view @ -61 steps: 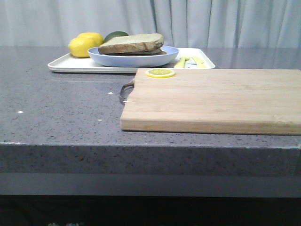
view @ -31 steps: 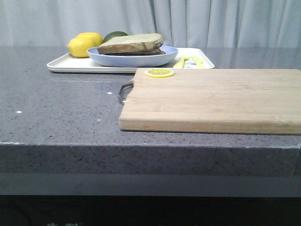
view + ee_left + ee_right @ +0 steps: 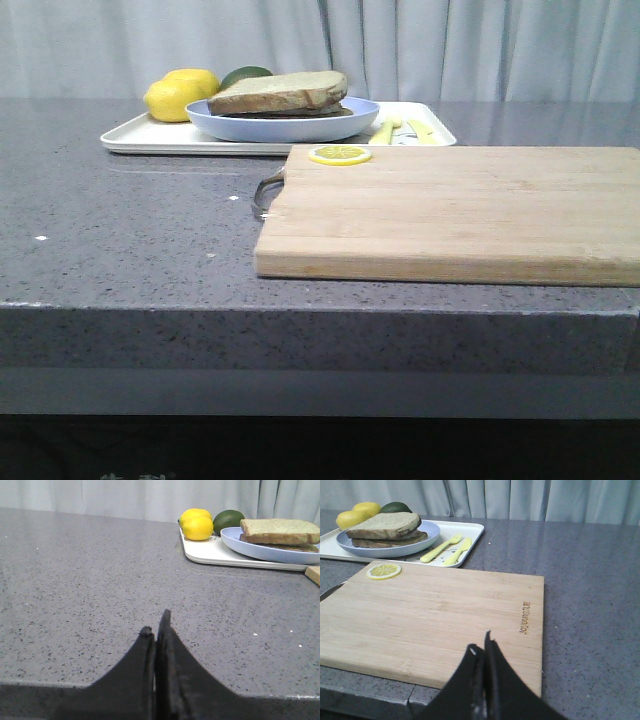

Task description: Place bread and move sandwich to tray

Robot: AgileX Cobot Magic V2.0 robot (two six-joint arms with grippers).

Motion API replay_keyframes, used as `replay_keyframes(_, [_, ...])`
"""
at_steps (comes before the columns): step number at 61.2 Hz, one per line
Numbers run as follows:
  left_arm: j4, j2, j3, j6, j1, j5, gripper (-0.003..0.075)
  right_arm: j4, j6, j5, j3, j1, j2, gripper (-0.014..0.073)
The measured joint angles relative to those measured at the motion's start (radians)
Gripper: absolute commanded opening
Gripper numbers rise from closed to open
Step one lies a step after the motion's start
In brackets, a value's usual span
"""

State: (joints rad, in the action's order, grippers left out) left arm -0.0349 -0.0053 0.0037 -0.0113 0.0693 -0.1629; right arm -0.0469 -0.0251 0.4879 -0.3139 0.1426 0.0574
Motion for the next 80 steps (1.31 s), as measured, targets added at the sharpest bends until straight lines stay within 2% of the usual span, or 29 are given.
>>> replay_keyframes(16, [-0.002, 0.0, 0.0, 0.0, 0.0, 0.0, -0.0019, 0.0, 0.0, 0.0, 0.0, 0.0, 0.0, -0.0076])
replay_keyframes(23, [-0.002, 0.0, 0.0, 0.0, 0.0, 0.0, -0.0019, 0.023, 0.0, -0.047, 0.025, 0.0, 0.0, -0.0076])
replay_keyframes(32, [-0.002, 0.0, 0.0, 0.0, 0.0, 0.0, -0.0019, 0.039, 0.0, -0.214, 0.173, -0.022, -0.031, -0.0076])
replay_keyframes(41, [-0.002, 0.0, 0.0, 0.0, 0.0, 0.0, -0.0019, 0.022, 0.0, -0.276, 0.304, -0.082, -0.065, -0.0076])
replay_keyframes(49, [-0.002, 0.0, 0.0, 0.0, 0.0, 0.002, -0.0019, 0.012, 0.0, -0.272, 0.34, -0.111, -0.068, -0.0076])
replay_keyframes(80, [-0.002, 0.0, 0.0, 0.0, 0.0, 0.004, -0.0019, 0.01, 0.0, -0.271, 0.341, -0.113, -0.068, -0.0076])
